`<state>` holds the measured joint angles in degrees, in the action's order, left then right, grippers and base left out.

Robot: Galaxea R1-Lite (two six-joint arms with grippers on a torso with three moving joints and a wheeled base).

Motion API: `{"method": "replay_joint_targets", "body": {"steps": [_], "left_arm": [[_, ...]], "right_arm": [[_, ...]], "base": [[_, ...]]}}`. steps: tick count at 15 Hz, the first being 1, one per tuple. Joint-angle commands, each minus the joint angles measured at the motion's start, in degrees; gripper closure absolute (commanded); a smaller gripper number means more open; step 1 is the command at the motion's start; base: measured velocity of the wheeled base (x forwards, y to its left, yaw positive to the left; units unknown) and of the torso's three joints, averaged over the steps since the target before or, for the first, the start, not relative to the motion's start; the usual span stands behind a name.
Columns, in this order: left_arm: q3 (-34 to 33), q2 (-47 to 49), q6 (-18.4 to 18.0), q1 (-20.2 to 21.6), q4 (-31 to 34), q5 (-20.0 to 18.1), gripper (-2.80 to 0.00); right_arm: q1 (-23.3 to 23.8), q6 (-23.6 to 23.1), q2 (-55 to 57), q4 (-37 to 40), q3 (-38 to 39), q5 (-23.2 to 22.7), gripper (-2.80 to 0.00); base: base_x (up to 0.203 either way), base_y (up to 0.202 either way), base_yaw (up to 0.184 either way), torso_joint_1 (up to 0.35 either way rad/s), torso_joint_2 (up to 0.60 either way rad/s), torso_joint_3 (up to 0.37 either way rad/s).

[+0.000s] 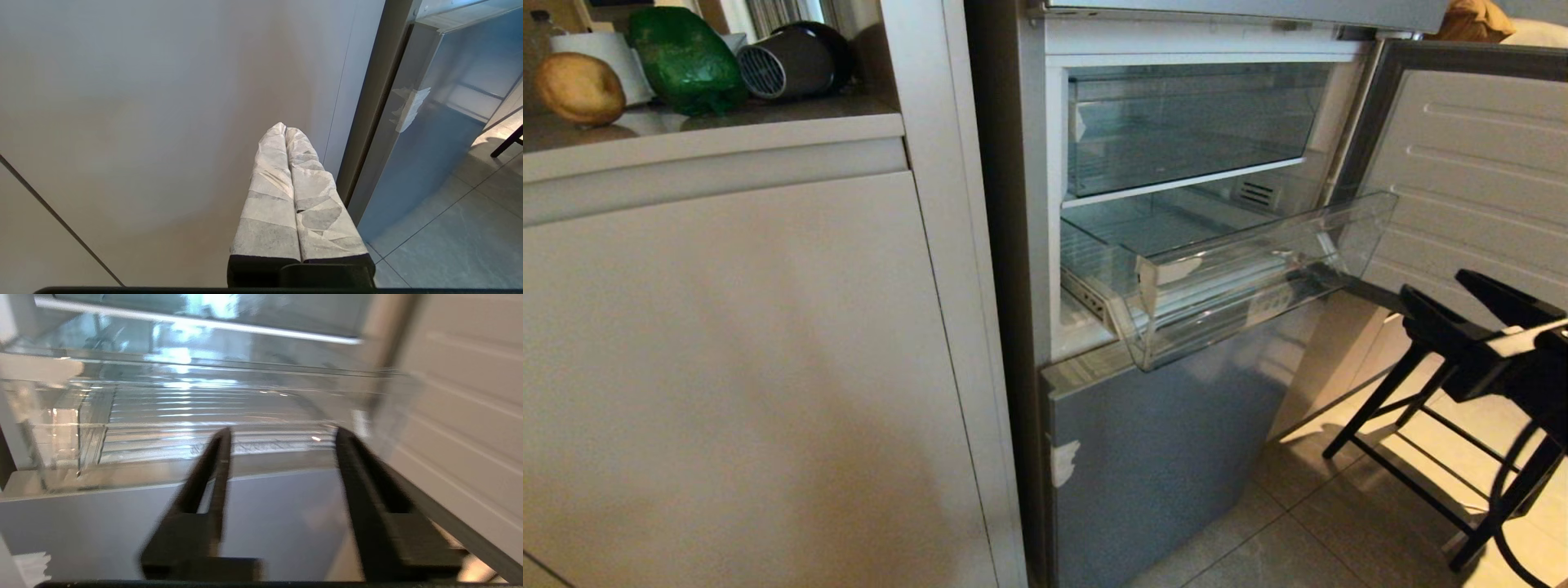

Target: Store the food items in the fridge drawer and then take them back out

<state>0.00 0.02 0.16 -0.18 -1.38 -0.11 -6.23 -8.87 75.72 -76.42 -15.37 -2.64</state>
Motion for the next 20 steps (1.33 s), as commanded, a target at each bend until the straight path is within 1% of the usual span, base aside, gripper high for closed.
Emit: {"method": "replay_joint_targets", "body": {"steps": [1, 3, 5, 8, 9, 10, 11, 12, 13, 14, 15, 16, 18, 20], "left_arm": [[-0.6, 0.0, 0.0, 0.0, 0.0, 0.0, 0.00], [-0.6, 0.0, 0.0, 0.0, 0.0, 0.0, 0.00], [-0.6, 0.0, 0.0, 0.0, 0.0, 0.0, 0.00], [-0.6, 0.0, 0.0, 0.0, 0.0, 0.0, 0.00], [-0.6, 0.0, 0.0, 0.0, 0.0, 0.0, 0.00], [-0.6, 0.1, 0.0, 0.0, 0.0, 0.0, 0.00], [-0.6, 0.0, 0.0, 0.0, 0.0, 0.0, 0.00], [-0.6, 0.1, 0.0, 0.0, 0.0, 0.0, 0.00], [-0.6, 0.0, 0.0, 0.0, 0.0, -0.1, 0.00], [-0.6, 0.0, 0.0, 0.0, 0.0, -0.1, 0.00], [-0.6, 0.0, 0.0, 0.0, 0.0, 0.0, 0.00], [-0.6, 0.0, 0.0, 0.0, 0.0, 0.0, 0.00], [-0.6, 0.0, 0.0, 0.0, 0.0, 0.0, 0.00], [-0.6, 0.0, 0.0, 0.0, 0.0, 0.0, 0.00]], "right_arm": [[-0.1, 0.0, -11.5, 1.8, 3.8, 1.4, 0.00], [-0.1, 0.5, -21.3, 9.8, 7.6, 4.4, 0.00], [0.1, 1.0, -31.2, 23.3, 10.0, 6.1, 0.00], [0.4, 1.3, -46.9, 51.1, 9.7, 7.3, 0.00], [0.8, 1.3, -51.9, 61.5, 9.0, 7.4, 0.00], [1.1, 1.4, -56.4, 69.9, 8.5, 7.6, 0.00], [1.3, 1.4, -59.3, 75.6, 8.6, 7.7, 0.00], [2.1, 1.5, -60.4, 77.9, 10.1, 7.5, 0.00], [5.0, 1.5, -61.0, 78.9, 11.7, 5.6, 0.00], [7.3, 1.4, -61.5, 79.5, 12.9, 0.9, 0.00], [7.8, 1.7, -61.9, 79.7, 13.7, -1.6, 0.00], [7.7, 2.5, -63.5, 79.7, 14.0, -0.9, 0.00], [7.0, 3.3, -70.4, 79.8, 14.1, 0.0, 0.00], [6.4, 1.7, -76.0, 78.4, 14.6, 0.2, 0.00]], "base": [[0.000, 0.000, 0.000, 0.000, 0.00, 0.000], [0.000, 0.000, 0.000, 0.000, 0.00, 0.000], [0.000, 0.000, 0.000, 0.000, 0.00, 0.000], [0.000, 0.000, 0.000, 0.000, 0.00, 0.000], [0.000, 0.000, 0.000, 0.000, 0.00, 0.000], [0.000, 0.000, 0.000, 0.000, 0.00, 0.000], [0.000, 0.000, 0.000, 0.000, 0.00, 0.000], [0.000, 0.000, 0.000, 0.000, 0.00, 0.000], [0.000, 0.000, 0.000, 0.000, 0.00, 0.000], [0.000, 0.000, 0.000, 0.000, 0.00, 0.000], [0.000, 0.000, 0.000, 0.000, 0.00, 0.000], [0.000, 0.000, 0.000, 0.000, 0.00, 0.000], [0.000, 0.000, 0.000, 0.000, 0.00, 0.000], [0.000, 0.000, 0.000, 0.000, 0.00, 0.000]]}}
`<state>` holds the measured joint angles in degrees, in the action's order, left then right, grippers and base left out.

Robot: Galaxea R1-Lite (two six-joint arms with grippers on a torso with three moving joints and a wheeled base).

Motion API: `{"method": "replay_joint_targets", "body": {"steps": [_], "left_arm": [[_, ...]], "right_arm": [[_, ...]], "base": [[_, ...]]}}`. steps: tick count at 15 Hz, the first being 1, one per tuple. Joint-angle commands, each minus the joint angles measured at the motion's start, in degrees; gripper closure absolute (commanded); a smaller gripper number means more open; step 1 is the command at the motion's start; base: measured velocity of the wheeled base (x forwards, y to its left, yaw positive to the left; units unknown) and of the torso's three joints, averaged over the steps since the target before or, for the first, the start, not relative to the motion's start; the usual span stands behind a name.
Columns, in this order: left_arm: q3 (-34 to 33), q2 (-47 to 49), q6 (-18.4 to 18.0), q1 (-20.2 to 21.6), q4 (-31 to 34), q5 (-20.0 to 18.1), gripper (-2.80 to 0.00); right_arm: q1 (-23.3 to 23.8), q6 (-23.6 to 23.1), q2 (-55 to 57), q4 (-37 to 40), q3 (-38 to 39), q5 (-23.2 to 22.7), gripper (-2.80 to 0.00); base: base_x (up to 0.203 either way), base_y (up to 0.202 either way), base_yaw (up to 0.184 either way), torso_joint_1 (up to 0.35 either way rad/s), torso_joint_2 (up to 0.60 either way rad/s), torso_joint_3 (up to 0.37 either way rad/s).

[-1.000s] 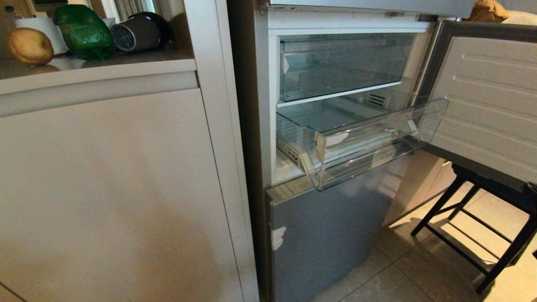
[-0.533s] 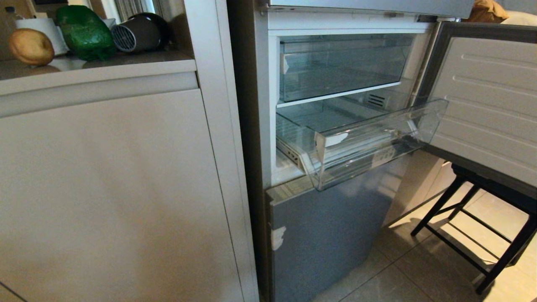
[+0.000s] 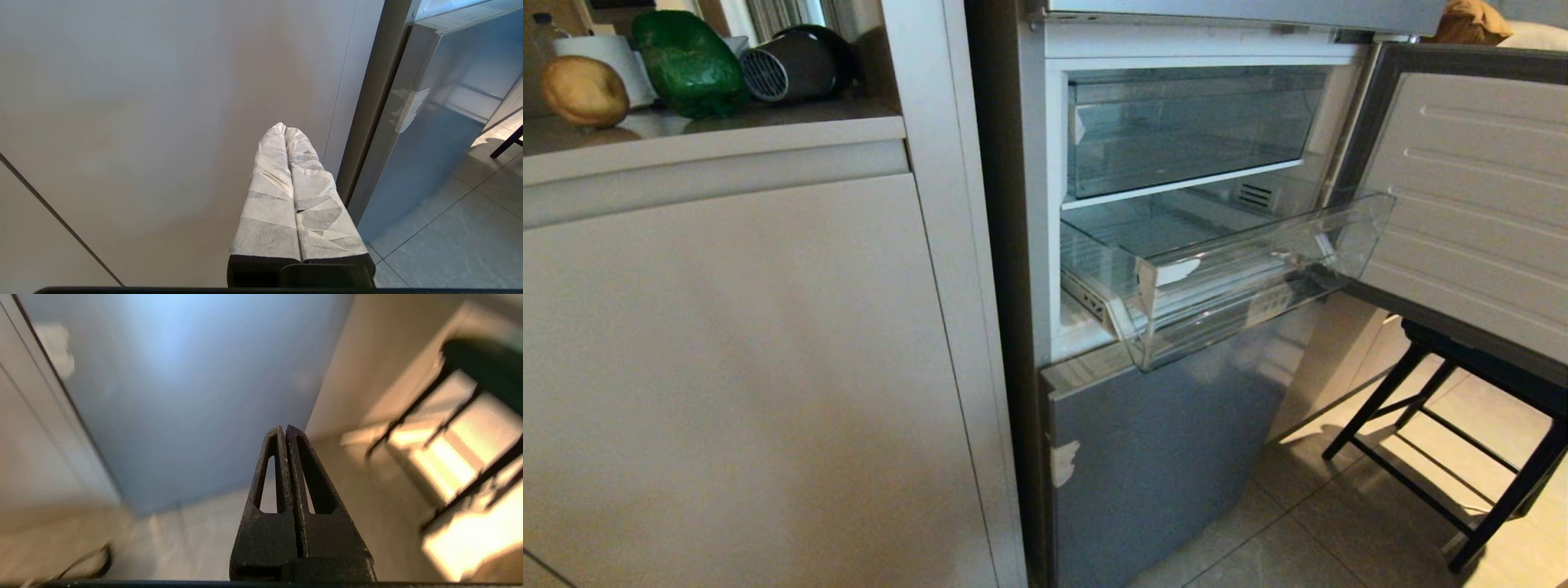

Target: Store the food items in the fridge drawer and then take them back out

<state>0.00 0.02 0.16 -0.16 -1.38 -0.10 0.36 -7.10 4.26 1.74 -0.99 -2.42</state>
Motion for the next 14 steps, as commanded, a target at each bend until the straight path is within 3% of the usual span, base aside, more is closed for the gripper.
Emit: {"method": "replay_joint_targets", "body": {"steps": [1, 11, 14], "left_arm": [[-0.6, 0.0, 0.0, 0.0, 0.0, 0.0, 0.00], [-0.6, 0.0, 0.0, 0.0, 0.0, 0.0, 0.00], [-0.6, 0.0, 0.0, 0.0, 0.0, 0.0, 0.00]], "right_arm": [[-0.4, -1.1, -4.4, -0.9, 0.8, 0.1, 0.00], [-0.5, 0.1, -4.3, -1.0, 0.9, 0.4, 0.00], [-0.5, -0.3, -4.3, -1.0, 1.0, 0.2, 0.00]], "base": [[0.000, 0.000, 0.000, 0.000, 0.00, 0.000], [0.000, 0.000, 0.000, 0.000, 0.00, 0.000], [0.000, 0.000, 0.000, 0.098, -0.32, -0.234]]}}
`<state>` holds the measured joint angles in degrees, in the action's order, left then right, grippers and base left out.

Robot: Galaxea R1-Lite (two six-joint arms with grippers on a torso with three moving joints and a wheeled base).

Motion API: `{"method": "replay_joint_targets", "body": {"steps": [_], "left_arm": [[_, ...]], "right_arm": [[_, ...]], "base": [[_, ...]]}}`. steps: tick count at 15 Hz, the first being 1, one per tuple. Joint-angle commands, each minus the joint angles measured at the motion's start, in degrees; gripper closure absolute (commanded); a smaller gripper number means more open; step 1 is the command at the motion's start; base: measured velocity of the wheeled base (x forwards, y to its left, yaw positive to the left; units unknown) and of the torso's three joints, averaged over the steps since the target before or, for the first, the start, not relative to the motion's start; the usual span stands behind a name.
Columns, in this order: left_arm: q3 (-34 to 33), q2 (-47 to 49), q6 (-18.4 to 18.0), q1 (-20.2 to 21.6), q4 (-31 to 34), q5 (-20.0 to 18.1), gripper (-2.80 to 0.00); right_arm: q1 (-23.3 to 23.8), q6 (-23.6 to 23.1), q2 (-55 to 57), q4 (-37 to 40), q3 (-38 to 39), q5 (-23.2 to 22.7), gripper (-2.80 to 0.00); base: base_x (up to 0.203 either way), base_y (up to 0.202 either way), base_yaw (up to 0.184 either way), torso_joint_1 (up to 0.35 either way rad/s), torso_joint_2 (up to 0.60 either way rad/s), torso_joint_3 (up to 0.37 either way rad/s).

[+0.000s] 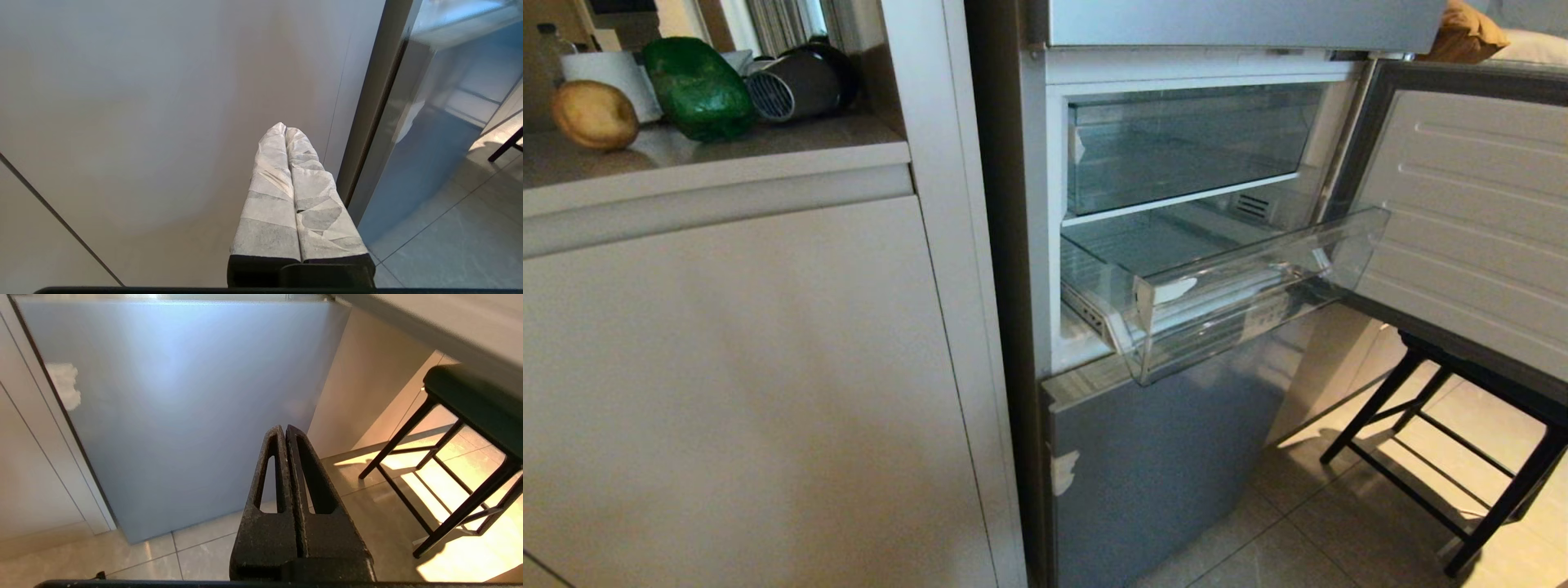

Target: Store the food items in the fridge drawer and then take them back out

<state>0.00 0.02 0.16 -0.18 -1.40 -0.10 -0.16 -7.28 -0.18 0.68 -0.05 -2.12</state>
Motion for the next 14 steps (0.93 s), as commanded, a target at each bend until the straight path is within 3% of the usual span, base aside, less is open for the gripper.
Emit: {"method": "replay_joint_targets", "body": {"steps": [1, 14], "left_arm": [[-0.6, 0.0, 0.0, 0.0, 0.0, 0.0, 0.00], [-0.6, 0.0, 0.0, 0.0, 0.0, 0.0, 0.00]], "right_arm": [[0.0, -0.1, 0.2, 0.0, 0.0, -0.1, 0.00], [0.0, 0.7, 0.2, 0.1, 0.0, 0.1, 0.00]], "base": [[0.000, 0.000, 0.000, 0.140, -0.46, -0.313], [0.000, 0.000, 0.000, 0.205, -0.55, -0.350]]}}
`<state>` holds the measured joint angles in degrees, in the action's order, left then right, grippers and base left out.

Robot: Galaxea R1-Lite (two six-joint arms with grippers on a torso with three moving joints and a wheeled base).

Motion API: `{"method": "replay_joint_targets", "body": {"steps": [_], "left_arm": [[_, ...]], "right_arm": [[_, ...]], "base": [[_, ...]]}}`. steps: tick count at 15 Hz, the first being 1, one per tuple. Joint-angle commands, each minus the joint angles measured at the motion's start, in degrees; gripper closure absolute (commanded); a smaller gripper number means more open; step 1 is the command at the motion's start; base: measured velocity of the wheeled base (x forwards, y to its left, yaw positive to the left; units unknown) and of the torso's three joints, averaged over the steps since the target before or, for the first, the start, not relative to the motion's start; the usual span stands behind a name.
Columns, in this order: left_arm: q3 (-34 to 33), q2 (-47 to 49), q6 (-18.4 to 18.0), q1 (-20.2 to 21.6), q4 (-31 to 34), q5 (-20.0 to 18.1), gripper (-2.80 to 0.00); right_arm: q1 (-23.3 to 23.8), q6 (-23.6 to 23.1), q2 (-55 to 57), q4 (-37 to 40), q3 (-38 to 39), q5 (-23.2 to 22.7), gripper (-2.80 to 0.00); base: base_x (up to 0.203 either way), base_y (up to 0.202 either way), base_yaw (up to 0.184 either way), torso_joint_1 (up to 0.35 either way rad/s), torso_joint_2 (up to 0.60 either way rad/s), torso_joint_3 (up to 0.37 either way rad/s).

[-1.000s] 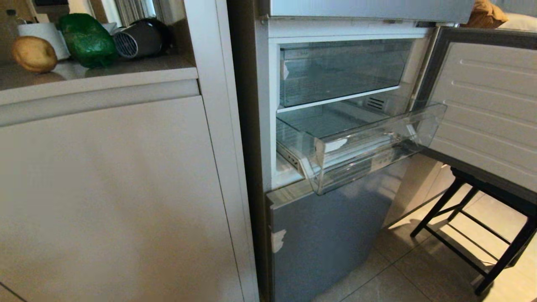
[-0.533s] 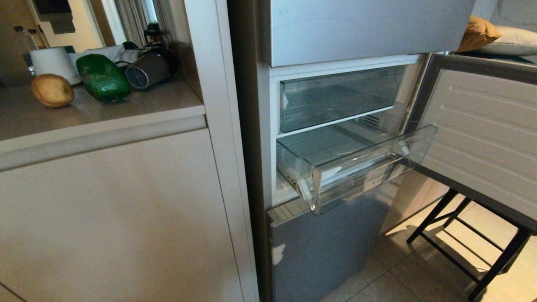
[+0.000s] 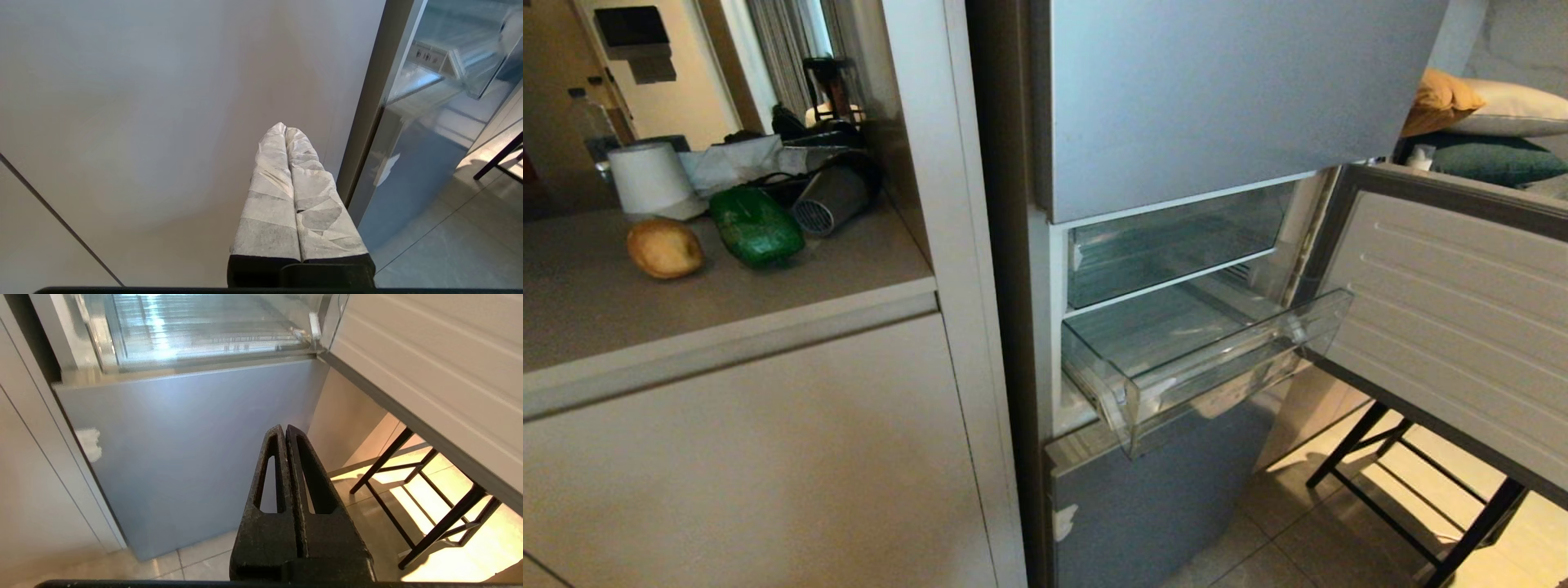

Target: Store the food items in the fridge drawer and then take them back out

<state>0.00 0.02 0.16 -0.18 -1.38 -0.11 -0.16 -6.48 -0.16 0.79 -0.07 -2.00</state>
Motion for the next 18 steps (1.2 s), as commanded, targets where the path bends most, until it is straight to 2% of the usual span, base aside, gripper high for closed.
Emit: {"method": "replay_joint_targets", "body": {"steps": [1, 8, 18], "left_arm": [[-0.6, 0.0, 0.0, 0.0, 0.0, -0.1, 0.00], [-0.6, 0.0, 0.0, 0.0, 0.0, 0.0, 0.00], [-0.6, 0.1, 0.0, 0.0, 0.0, 0.0, 0.00]], "right_arm": [[0.0, 0.4, 0.2, 0.0, 0.0, 0.0, 0.00], [0.0, 4.2, 0.2, -0.1, 0.0, 0.4, 0.00], [0.0, 5.4, 0.2, -0.2, 0.0, 1.2, 0.00]], "base": [[0.000, 0.000, 0.000, 0.191, -0.45, -0.259], [0.000, 0.000, 0.000, 0.154, -0.36, -0.210], [0.000, 0.000, 0.000, 0.148, -0.33, -0.181]]}}
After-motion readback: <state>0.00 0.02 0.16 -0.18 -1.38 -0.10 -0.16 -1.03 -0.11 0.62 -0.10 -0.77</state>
